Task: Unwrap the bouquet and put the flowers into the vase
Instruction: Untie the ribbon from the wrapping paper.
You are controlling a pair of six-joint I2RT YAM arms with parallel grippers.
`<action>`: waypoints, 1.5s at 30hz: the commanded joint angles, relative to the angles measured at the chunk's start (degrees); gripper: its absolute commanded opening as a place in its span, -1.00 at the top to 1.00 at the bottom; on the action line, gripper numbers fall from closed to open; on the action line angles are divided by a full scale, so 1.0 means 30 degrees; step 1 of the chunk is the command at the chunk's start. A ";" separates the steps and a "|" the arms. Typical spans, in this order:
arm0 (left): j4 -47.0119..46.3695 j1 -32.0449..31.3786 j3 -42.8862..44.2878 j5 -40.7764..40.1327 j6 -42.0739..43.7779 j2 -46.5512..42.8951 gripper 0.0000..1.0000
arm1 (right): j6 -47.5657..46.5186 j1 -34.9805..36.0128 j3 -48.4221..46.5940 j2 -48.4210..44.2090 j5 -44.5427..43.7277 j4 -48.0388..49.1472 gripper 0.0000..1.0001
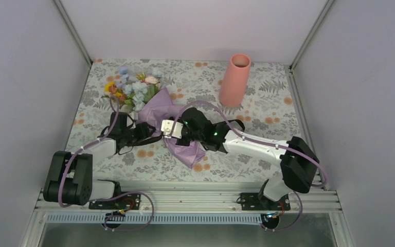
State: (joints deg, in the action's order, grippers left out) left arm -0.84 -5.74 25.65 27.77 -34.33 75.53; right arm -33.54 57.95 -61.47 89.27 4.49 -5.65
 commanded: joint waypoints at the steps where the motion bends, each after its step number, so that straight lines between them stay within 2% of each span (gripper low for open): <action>1: -0.0554 -0.0347 0.0477 -0.0269 -0.0245 0.0202 -0.37 | 0.1269 0.0223 0.0566 -0.1006 0.0890 -0.0806 0.83; 9: -0.0111 -0.0730 0.0390 -0.0802 -0.0344 -0.0308 -0.37 | 0.7199 0.0194 0.0087 -0.1755 0.0550 -0.1080 0.92; 13: 0.0386 -0.0779 0.0344 -0.1358 -0.0153 -0.0785 -0.37 | 1.0861 0.0118 0.0762 -0.2895 -0.1716 -0.0355 0.91; 15: 0.0412 -0.0805 0.0273 -0.1277 -0.0230 -0.0919 -0.37 | 1.2676 -0.0044 0.0805 -0.2979 -0.2794 -0.0380 0.78; 17: 0.0359 -0.0880 0.0213 -0.1176 -0.0247 -0.1228 -0.37 | 1.4906 -0.0124 0.0718 -0.2646 -0.3008 -0.0332 0.56; 20: 0.0537 -0.0918 0.0224 -0.1252 -0.0247 -0.1765 -0.37 | 1.8589 -0.0320 0.0664 -0.1980 -0.1950 0.0212 0.26; 23: 0.0717 -0.0944 0.0294 -0.1342 -0.0168 -0.1651 -0.37 | 2.2616 -0.0629 0.1488 -0.1460 -0.1387 0.2197 -0.07; 27: 0.0636 -0.0876 0.0220 -0.1373 -0.0409 -0.1439 -0.37 | 2.6260 -0.0921 0.3028 -0.0681 0.0317 0.6348 -0.23; 32: 0.0017 -0.0629 -0.0230 -0.0511 -0.1008 -0.1515 -0.37 | 3.0498 -0.0978 0.4639 0.0290 0.0051 1.0469 -0.28; 39: 0.0073 -0.0548 -0.0250 -0.0251 -0.0759 -0.1069 -0.37 | 3.2584 -0.0993 0.5368 0.2570 -0.0515 1.3269 -0.26; 45: 0.0052 -0.0547 -0.0501 -0.0539 -0.0374 -0.1239 -0.37 | 3.2865 -0.1007 0.4750 0.4559 -0.0904 1.4011 -0.29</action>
State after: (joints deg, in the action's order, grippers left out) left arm 0.89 -7.60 24.97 26.00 -36.64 71.94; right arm 61.80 55.35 -46.33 100.09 4.16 30.63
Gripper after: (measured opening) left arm 0.685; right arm 0.640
